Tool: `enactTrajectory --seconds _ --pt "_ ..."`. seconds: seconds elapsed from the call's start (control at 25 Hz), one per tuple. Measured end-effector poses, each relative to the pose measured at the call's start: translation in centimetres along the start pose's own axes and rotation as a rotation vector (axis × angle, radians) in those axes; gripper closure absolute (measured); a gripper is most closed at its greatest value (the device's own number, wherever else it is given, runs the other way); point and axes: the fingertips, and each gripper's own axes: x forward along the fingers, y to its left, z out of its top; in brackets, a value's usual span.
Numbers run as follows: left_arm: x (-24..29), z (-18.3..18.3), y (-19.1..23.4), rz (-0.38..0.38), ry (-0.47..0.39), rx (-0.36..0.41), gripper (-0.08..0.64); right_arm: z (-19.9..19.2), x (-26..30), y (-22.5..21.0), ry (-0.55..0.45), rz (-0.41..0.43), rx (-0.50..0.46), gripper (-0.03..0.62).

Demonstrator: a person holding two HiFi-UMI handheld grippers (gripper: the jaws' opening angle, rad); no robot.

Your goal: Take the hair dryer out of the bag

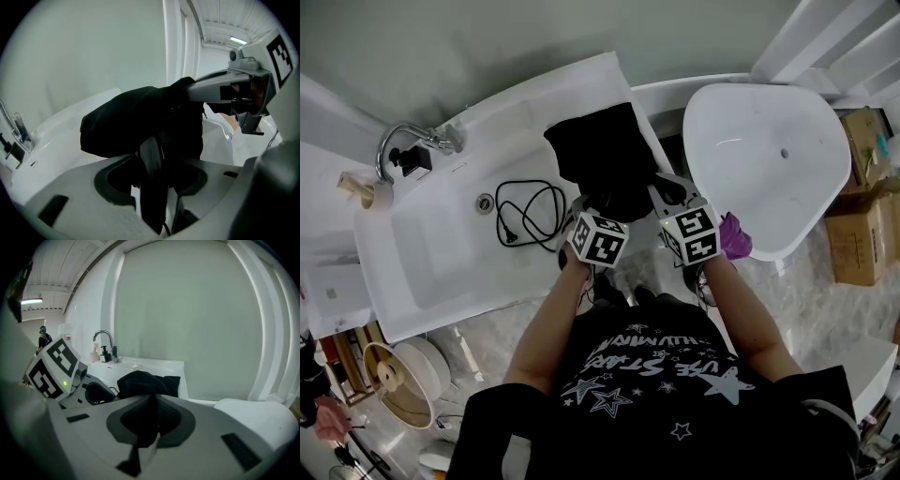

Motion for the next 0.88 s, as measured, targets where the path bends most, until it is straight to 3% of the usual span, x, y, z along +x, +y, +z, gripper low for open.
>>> enactTrajectory --seconds 0.2,0.44,0.88 --pt "-1.3 0.7 0.0 -0.011 -0.054 -0.015 0.358 0.3 -0.3 0.0 -0.002 0.009 -0.016 0.568" --pt "-2.3 0.2 0.3 -0.026 -0.048 0.012 0.359 0.5 -0.2 -0.2 0.003 0.0 -0.053 0.571" --pt "-4.4 -1.3 -0.7 -0.044 -0.06 0.071 0.36 0.4 -0.6 -0.2 0.022 0.055 -0.103 0.574"
